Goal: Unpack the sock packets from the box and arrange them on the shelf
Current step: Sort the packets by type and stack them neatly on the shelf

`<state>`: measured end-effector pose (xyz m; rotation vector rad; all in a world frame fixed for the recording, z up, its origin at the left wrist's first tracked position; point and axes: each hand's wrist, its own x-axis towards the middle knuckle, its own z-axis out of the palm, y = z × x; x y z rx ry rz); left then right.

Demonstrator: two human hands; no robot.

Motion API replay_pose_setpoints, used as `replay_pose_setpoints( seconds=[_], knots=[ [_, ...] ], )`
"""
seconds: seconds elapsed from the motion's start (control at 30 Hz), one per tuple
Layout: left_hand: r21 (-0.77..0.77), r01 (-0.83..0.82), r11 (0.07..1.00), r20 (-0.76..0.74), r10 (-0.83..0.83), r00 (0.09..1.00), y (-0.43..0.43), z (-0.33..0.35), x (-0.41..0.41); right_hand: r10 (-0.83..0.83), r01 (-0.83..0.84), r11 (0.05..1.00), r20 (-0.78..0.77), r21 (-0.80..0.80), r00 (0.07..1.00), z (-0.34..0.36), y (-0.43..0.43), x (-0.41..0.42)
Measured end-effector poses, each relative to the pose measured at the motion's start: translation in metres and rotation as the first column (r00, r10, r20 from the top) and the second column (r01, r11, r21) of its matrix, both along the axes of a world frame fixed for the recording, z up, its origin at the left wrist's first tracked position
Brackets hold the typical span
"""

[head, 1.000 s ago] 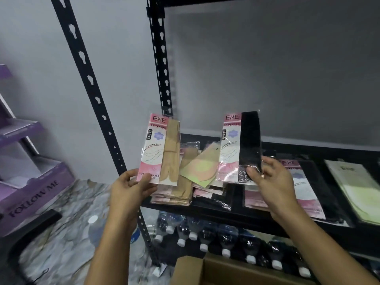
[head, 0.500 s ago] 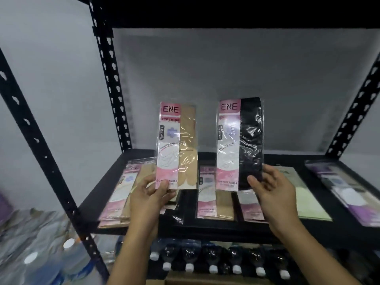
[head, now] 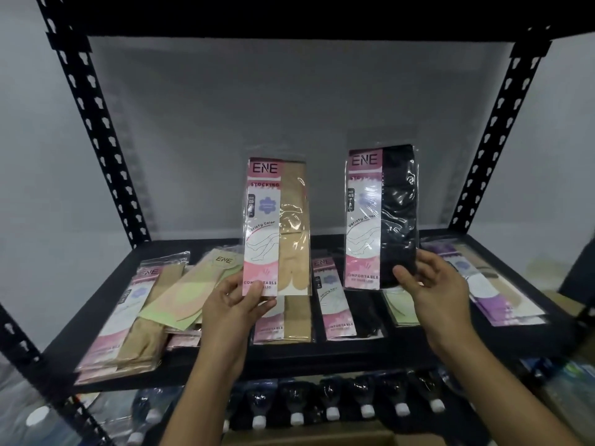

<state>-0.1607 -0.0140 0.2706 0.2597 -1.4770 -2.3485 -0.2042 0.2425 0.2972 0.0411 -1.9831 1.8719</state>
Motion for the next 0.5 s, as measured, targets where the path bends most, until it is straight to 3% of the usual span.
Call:
replay_pose_setpoints(
  seconds=[0.2, 0.5],
  knots=[
    [-0.005, 0.006, 1.000, 0.021, -0.006, 1.000, 0.005, -0.004, -0.002, 0.008, -0.009, 1.000, 0.070, 0.013, 0.998, -0.009, 0.009, -0.007],
    [-0.001, -0.028, 1.000, 0.019, 0.028, 0.999, -0.006, -0.004, 0.001, 0.066, -0.106, 0.989, 0.336, 0.101, 0.940, -0.037, -0.008, -0.012]
  ],
)
